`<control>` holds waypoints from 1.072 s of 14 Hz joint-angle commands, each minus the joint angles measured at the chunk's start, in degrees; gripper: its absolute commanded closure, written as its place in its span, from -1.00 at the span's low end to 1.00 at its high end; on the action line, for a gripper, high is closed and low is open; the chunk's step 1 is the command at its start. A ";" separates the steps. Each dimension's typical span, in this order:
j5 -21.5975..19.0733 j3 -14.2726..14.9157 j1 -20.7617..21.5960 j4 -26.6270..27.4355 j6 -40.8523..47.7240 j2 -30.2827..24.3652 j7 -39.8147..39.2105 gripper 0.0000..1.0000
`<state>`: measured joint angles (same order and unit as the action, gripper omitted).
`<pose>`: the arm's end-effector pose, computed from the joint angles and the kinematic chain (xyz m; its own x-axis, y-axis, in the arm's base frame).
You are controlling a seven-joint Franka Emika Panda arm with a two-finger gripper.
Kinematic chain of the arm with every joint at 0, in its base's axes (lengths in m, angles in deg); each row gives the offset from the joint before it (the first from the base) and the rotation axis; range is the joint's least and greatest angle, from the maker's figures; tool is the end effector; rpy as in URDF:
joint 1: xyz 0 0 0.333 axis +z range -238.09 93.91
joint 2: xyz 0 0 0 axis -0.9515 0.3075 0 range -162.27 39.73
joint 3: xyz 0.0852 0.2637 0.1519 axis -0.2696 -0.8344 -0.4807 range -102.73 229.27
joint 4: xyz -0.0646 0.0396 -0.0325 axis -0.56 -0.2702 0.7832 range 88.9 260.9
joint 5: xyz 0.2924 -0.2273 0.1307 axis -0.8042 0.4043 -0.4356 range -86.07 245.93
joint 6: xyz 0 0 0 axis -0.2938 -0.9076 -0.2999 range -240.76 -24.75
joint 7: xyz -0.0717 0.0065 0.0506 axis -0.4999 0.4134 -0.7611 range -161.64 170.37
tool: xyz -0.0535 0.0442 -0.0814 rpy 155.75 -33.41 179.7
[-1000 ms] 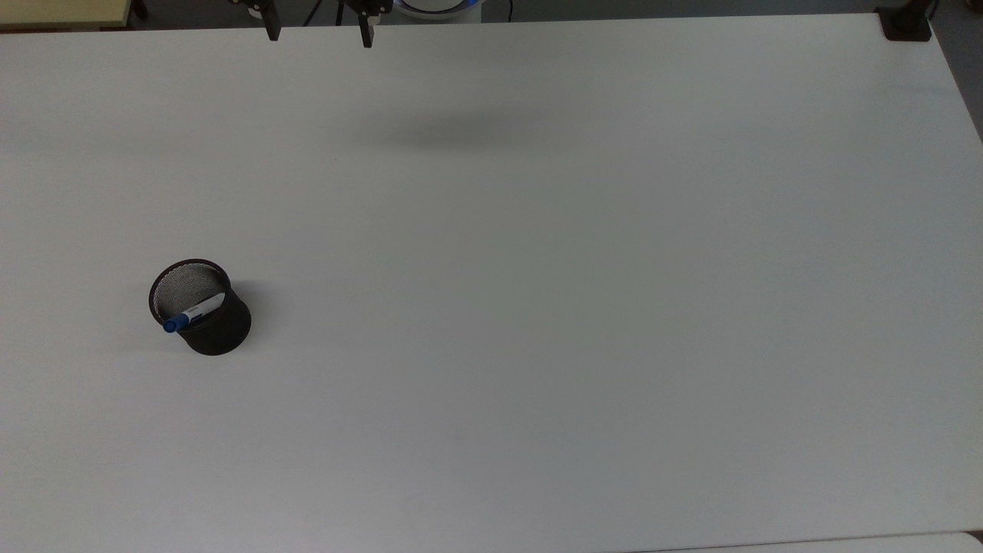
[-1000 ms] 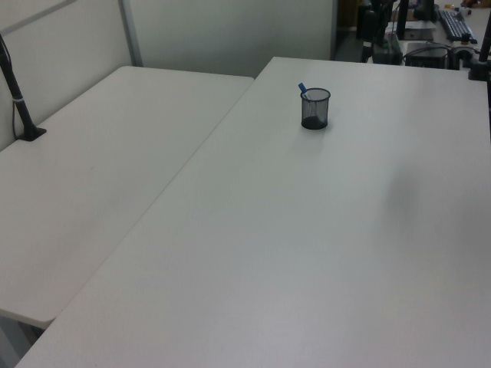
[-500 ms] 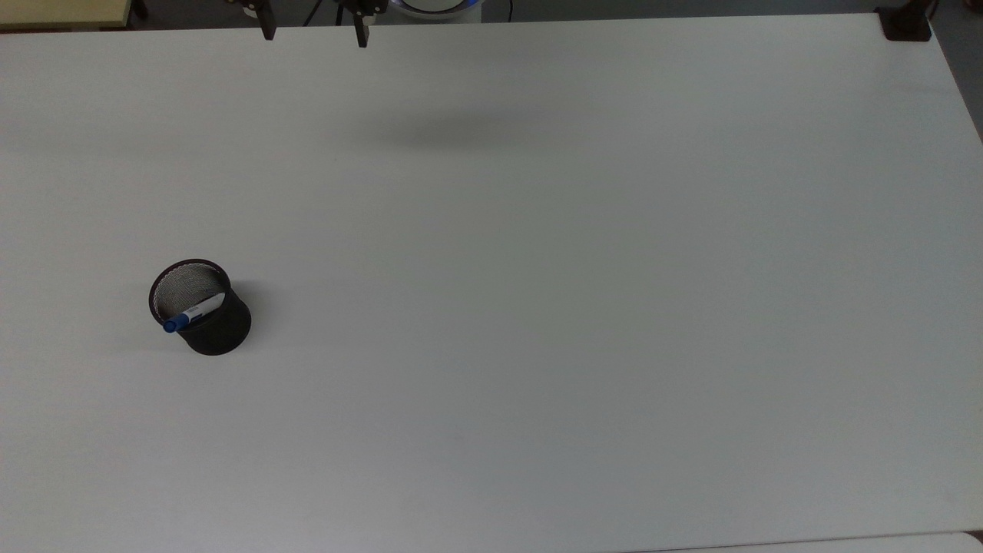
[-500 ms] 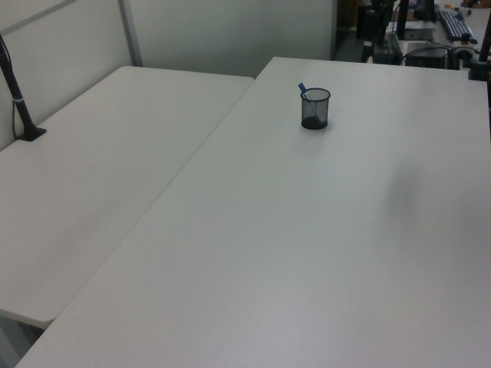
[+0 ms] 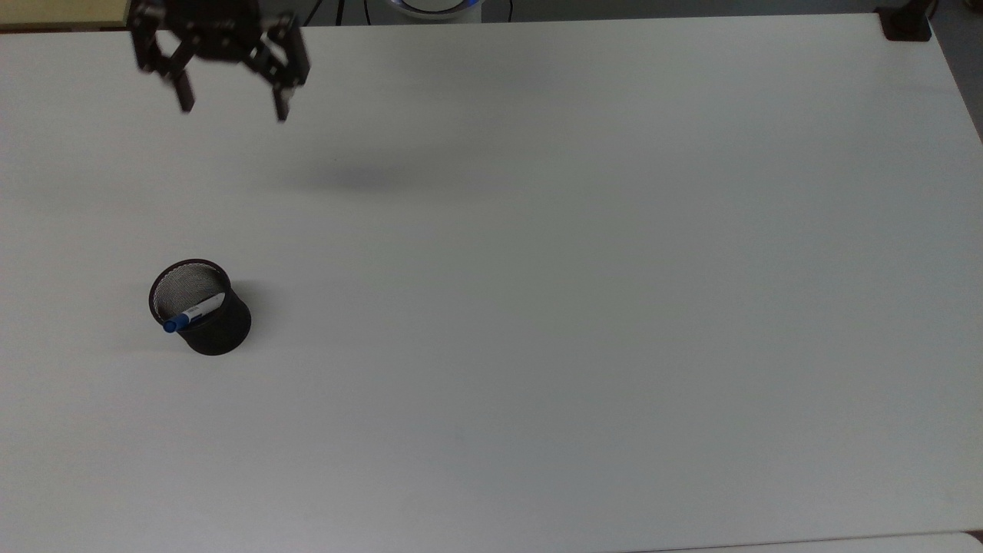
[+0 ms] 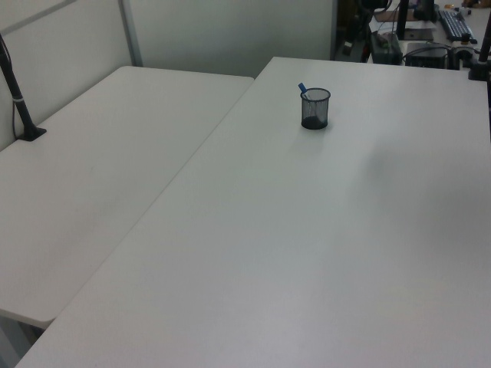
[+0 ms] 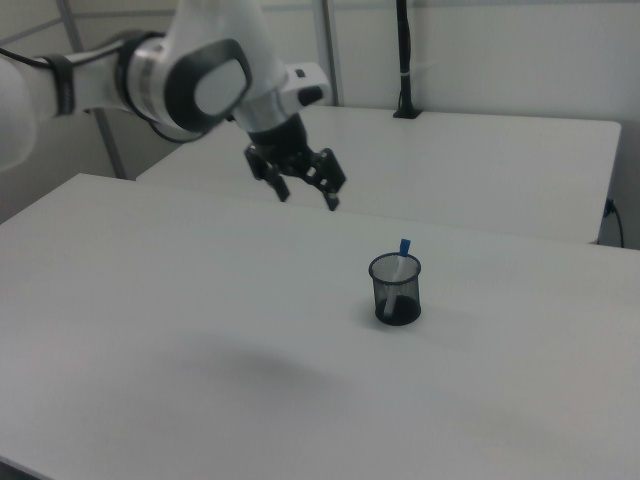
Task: Remove the marker
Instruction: 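Lower the gripper over the cup and grasp the blue-capped marker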
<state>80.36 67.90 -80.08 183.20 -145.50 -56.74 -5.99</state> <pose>0.6006 -0.1331 0.5601 0.9585 -0.0245 0.2840 -0.0450 -0.9968 0.0659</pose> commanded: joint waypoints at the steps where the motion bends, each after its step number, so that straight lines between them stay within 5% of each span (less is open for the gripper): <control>1: 1.07 0.29 -1.06 -0.39 -14.07 6.44 0.59 -1.00; 6: 1.06 0.29 -2.12 -0.13 -40.27 16.99 6.05 -1.00; 12: 1.59 0.30 -2.73 -0.21 -44.26 21.39 5.61 -0.99; 15: 1.59 0.30 -2.82 0.05 -48.29 22.54 5.61 -0.82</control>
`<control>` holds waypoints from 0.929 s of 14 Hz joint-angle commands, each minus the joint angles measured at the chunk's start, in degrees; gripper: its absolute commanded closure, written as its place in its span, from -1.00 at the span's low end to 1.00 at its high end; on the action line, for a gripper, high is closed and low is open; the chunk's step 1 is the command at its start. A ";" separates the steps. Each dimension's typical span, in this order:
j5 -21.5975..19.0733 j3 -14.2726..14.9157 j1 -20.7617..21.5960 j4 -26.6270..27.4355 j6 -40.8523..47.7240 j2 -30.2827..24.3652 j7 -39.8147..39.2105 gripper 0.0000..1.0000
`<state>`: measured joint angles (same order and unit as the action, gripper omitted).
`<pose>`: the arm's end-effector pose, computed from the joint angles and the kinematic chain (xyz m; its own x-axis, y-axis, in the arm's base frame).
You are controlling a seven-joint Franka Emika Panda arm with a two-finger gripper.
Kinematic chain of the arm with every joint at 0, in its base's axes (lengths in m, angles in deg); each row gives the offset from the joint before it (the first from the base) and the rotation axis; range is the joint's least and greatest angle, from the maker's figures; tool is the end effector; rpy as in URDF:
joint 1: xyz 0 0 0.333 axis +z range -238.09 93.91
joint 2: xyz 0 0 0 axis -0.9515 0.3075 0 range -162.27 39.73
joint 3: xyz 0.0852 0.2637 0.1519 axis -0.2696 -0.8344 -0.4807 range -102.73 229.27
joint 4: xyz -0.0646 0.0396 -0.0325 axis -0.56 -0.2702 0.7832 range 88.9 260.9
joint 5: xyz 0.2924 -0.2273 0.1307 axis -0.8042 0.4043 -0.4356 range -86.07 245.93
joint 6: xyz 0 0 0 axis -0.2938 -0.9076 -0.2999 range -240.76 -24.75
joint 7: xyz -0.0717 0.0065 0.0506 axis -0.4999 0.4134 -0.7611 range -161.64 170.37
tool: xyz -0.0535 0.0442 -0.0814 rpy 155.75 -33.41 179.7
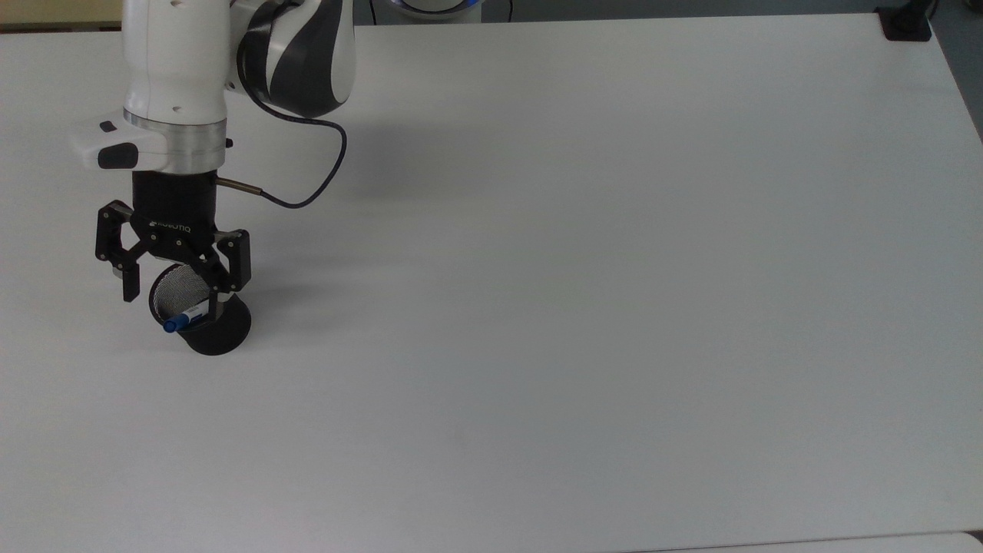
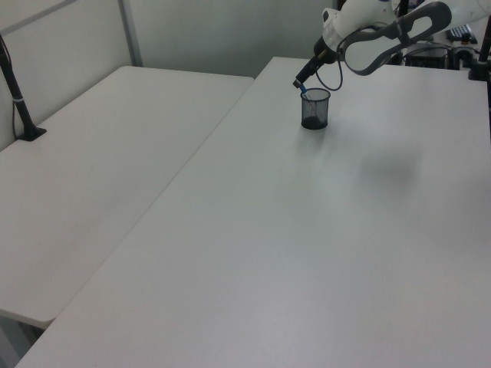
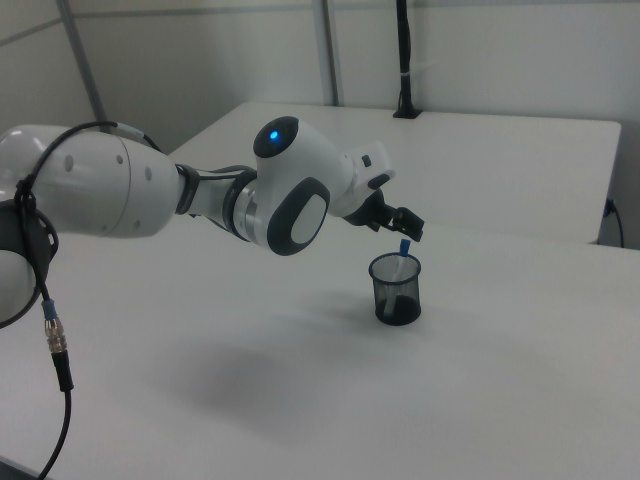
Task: Remove the marker
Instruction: 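Lower the gripper over the cup and grasp the blue-capped marker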
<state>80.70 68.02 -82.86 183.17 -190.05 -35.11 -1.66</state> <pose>0.6892 -0.1815 0.4064 0.7721 -0.0613 0.6326 -0.1716 -0.9785 0.1147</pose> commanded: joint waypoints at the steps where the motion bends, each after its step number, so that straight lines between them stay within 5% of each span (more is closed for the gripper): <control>1: 1.25 0.26 -0.05 0.08 -3.84 1.43 1.27 -0.72; 5: 3.18 0.17 -0.75 -0.10 -4.01 2.76 1.10 -0.34; 10: 3.63 0.26 -0.84 -0.18 -3.93 2.67 1.10 0.90; 13: 3.19 0.26 -0.93 -0.10 -3.84 1.62 1.36 0.97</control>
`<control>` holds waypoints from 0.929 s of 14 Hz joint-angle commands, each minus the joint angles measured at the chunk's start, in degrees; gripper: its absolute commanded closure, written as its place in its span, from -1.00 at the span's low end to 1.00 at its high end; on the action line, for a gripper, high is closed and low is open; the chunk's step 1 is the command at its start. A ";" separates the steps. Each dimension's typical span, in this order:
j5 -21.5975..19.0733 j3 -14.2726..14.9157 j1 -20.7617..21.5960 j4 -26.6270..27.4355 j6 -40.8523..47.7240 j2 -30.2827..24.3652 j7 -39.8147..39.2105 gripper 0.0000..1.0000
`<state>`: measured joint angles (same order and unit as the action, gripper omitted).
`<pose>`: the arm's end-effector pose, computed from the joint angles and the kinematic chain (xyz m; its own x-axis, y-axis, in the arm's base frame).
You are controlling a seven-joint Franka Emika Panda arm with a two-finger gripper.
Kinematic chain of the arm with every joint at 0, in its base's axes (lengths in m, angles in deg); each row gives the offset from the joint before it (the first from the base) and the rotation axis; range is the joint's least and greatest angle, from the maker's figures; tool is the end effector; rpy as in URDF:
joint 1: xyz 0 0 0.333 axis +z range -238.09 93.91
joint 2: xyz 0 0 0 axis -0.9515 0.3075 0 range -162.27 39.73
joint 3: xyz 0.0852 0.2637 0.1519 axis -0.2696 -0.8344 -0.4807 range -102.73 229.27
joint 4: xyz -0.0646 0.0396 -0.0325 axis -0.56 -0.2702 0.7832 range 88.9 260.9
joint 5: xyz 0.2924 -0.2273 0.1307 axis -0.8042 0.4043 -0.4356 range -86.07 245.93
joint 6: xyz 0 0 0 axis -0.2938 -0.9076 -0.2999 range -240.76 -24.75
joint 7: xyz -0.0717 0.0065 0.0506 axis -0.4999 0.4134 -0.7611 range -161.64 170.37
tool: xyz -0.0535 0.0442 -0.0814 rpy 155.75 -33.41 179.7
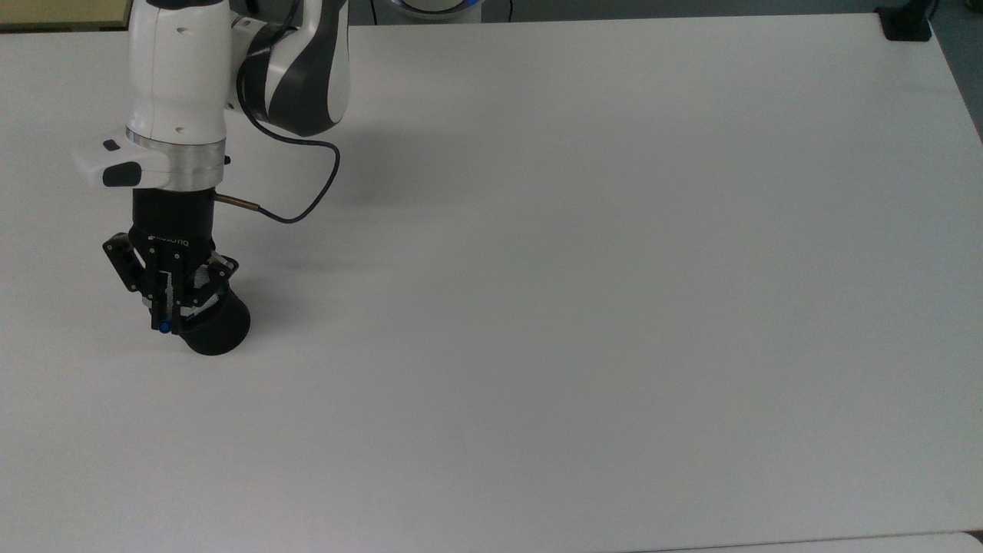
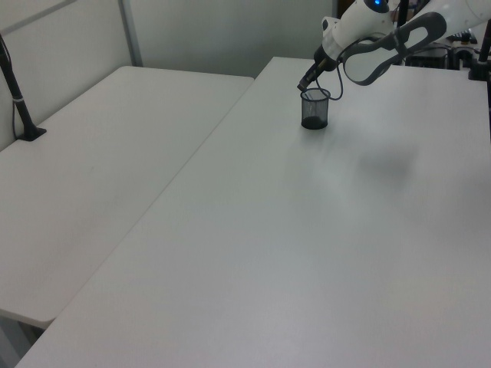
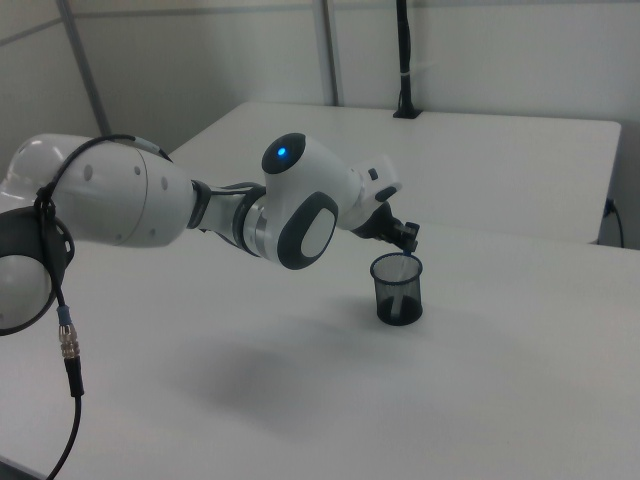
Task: Remove the marker
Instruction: 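Lift the marker up out of the pen cup, then carry the marker away from the cup and lower it onto the table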
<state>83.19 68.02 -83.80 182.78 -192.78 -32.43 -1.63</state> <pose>0.6921 -0.1910 0.3827 0.7748 -0.0281 0.6316 -0.1596 -0.9754 0.1523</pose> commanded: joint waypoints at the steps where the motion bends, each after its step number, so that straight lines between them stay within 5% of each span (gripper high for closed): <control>1: 0.52 0.17 -0.15 0.39 -1.11 -1.76 1.60 0.97; 7: 0.08 0.17 -0.68 1.09 2.30 -11.06 5.62 0.97; 13: -3.26 -2.72 0.37 0.65 28.37 -21.18 6.87 0.97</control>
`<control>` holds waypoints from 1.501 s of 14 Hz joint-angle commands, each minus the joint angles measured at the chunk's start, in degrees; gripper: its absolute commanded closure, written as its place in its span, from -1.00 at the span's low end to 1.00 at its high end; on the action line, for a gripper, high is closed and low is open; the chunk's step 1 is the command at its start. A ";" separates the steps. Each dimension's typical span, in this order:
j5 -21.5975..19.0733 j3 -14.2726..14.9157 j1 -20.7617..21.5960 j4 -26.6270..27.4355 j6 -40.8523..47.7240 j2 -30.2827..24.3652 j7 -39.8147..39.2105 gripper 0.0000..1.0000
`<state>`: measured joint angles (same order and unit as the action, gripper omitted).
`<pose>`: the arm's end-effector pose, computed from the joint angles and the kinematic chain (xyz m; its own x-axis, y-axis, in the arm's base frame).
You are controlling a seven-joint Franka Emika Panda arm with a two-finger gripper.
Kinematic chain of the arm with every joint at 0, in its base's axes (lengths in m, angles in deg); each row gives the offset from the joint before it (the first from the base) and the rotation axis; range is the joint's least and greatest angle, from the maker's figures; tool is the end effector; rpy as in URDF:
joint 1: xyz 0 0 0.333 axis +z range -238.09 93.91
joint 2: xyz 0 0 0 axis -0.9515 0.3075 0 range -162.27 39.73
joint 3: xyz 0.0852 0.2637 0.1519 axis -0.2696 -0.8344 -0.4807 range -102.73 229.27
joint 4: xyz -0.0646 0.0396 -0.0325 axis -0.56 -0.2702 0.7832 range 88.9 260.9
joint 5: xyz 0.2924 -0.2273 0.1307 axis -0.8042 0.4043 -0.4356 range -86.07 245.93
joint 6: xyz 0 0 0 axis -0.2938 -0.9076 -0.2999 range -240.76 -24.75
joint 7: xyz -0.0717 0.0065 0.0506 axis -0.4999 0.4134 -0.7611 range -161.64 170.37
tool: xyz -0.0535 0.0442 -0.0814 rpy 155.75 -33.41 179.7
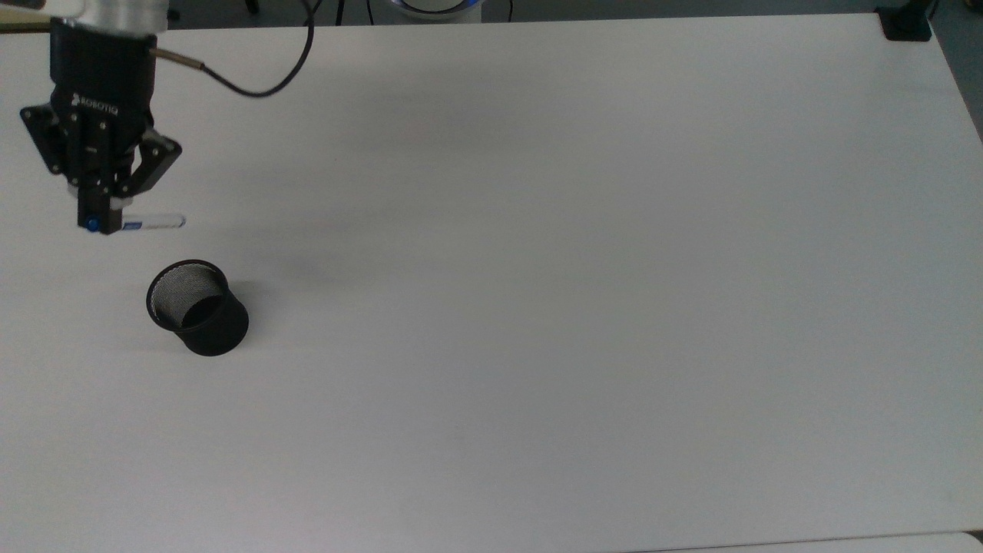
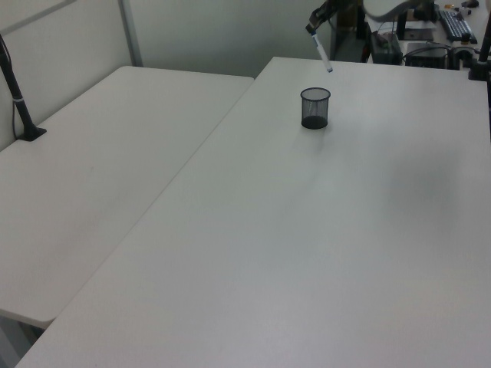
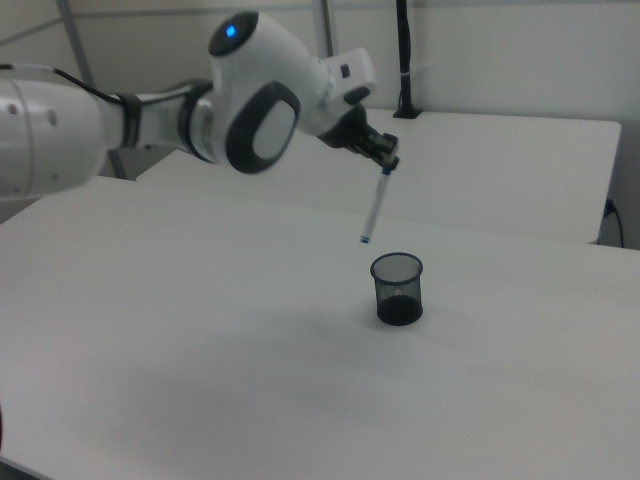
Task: Remove the marker
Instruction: 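Carry the marker away from the cup and lower it onto the table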
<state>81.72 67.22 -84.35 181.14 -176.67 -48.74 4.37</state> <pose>0.6507 -0.1836 0.5582 0.7221 -0.1698 0.6706 -0.2677 -0.9625 0.0445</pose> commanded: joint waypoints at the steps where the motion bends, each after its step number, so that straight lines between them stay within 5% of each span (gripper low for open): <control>1: -1.79 -3.49 0.83 2.20 17.27 -4.97 0.70 0.97; 6: -4.67 -8.51 0.92 2.55 34.26 -0.16 0.08 0.97; 13: -4.60 -9.84 4.26 2.55 33.23 8.64 -0.80 0.97; 19: -2.58 -9.84 6.90 5.28 23.39 12.51 -0.10 0.95; 21: -2.40 -9.84 6.90 5.28 23.30 12.61 -0.09 0.78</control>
<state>78.51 57.16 -78.06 185.05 -151.06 -35.94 4.47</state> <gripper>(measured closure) 0.833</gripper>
